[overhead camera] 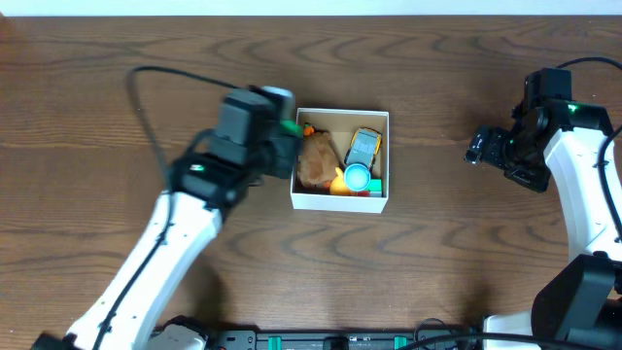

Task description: Pack container

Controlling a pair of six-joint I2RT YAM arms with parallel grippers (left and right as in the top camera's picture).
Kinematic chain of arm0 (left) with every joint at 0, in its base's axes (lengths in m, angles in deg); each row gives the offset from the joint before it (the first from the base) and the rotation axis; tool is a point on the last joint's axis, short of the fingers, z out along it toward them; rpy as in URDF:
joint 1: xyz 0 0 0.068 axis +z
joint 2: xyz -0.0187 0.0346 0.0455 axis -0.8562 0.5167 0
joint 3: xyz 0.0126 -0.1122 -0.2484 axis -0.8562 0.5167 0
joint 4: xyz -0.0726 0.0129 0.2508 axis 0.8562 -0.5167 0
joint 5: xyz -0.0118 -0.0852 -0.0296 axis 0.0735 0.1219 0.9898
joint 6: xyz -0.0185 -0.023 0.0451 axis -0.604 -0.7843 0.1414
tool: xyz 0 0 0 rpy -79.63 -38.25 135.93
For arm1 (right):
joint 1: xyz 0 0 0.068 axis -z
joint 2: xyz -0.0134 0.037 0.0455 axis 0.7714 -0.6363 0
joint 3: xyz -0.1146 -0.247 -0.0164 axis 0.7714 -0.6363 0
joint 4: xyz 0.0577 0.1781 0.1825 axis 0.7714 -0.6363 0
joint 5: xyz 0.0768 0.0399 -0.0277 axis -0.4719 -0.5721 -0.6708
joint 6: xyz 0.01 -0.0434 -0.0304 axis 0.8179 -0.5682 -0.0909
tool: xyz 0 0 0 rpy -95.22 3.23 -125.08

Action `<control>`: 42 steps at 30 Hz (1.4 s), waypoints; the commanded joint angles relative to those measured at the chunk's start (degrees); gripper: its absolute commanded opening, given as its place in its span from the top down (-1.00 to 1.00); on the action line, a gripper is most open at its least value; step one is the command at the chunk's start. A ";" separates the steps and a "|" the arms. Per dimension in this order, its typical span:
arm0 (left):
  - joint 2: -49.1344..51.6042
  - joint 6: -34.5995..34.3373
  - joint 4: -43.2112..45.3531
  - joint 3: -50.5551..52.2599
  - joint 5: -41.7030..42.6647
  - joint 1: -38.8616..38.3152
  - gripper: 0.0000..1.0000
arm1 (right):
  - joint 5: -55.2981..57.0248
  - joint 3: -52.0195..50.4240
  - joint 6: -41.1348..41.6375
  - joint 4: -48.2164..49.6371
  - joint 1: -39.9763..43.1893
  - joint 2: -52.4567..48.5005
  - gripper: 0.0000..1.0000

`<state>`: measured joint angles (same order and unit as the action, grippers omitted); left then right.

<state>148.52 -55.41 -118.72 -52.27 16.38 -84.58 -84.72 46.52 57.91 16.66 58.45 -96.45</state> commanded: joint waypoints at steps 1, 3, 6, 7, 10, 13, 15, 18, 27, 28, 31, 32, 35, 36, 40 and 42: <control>4.50 2.91 0.87 -0.66 -0.09 -4.13 0.84 | 0.22 -0.02 -0.66 -0.02 -0.11 -0.11 -0.99; 7.91 2.91 0.98 -0.66 -0.09 -6.45 0.85 | 0.22 -0.02 -0.66 -0.04 -0.11 -0.11 -0.98; 11.76 2.89 0.98 -0.66 -0.09 -8.24 0.85 | 0.22 -0.02 -0.66 -0.04 -0.11 -0.11 -0.99; 13.14 2.89 1.01 -0.66 -0.09 -8.63 0.84 | 0.22 -0.02 -0.66 -0.07 -0.11 -0.11 -0.99; 15.69 2.89 1.01 -0.66 -0.09 -8.85 0.81 | 0.22 -0.02 -0.66 -0.07 -0.11 -0.11 -0.99; 16.48 2.89 0.98 -0.66 -0.09 -8.83 0.23 | 0.22 -0.02 -0.66 -0.04 -0.11 -0.11 -0.99; 16.48 2.89 1.05 -0.66 -0.09 -8.83 0.10 | 0.22 -0.02 -0.66 -0.04 -0.11 -0.11 -0.98; 16.04 2.89 1.03 -0.68 -0.09 -8.61 -0.22 | 0.22 -0.02 -0.68 -0.07 -0.11 -0.11 -0.99; 7.76 2.82 -0.26 -0.79 -0.37 -5.18 -0.73 | 0.22 -0.02 -1.01 -0.04 -0.11 -0.11 -0.99; 6.40 2.43 -1.01 -0.79 -1.11 -4.31 -0.78 | 0.24 -0.02 -1.53 0.02 -0.11 -0.11 -0.98; 1.95 0.15 -4.33 -0.79 -6.88 -0.37 -0.87 | 0.24 -0.02 -3.67 1.18 -0.15 -0.11 -0.99; 0.72 0.04 -5.20 -0.79 -8.00 1.09 -0.88 | 0.26 -0.02 -4.00 1.79 -0.17 -0.11 -0.98; -3.06 0.04 -6.91 -0.76 -8.31 7.28 -0.96 | 1.53 0.37 -4.35 4.31 -1.22 -0.11 -0.98; -4.02 0.04 -6.99 -0.76 -8.31 9.51 -0.96 | 2.27 0.63 -4.35 5.20 -1.97 -0.11 -0.99; -5.92 0.04 -6.60 -0.76 -8.28 18.49 -0.96 | 7.82 1.27 -4.76 11.41 -6.95 -0.11 -0.99; -5.86 0.07 -6.56 -0.76 -8.28 21.46 -0.96 | 9.38 1.27 -4.74 15.37 -8.79 -0.11 -0.98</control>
<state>142.88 -54.86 -125.26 -52.27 9.19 -66.62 -79.94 46.61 54.35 29.29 52.70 -96.45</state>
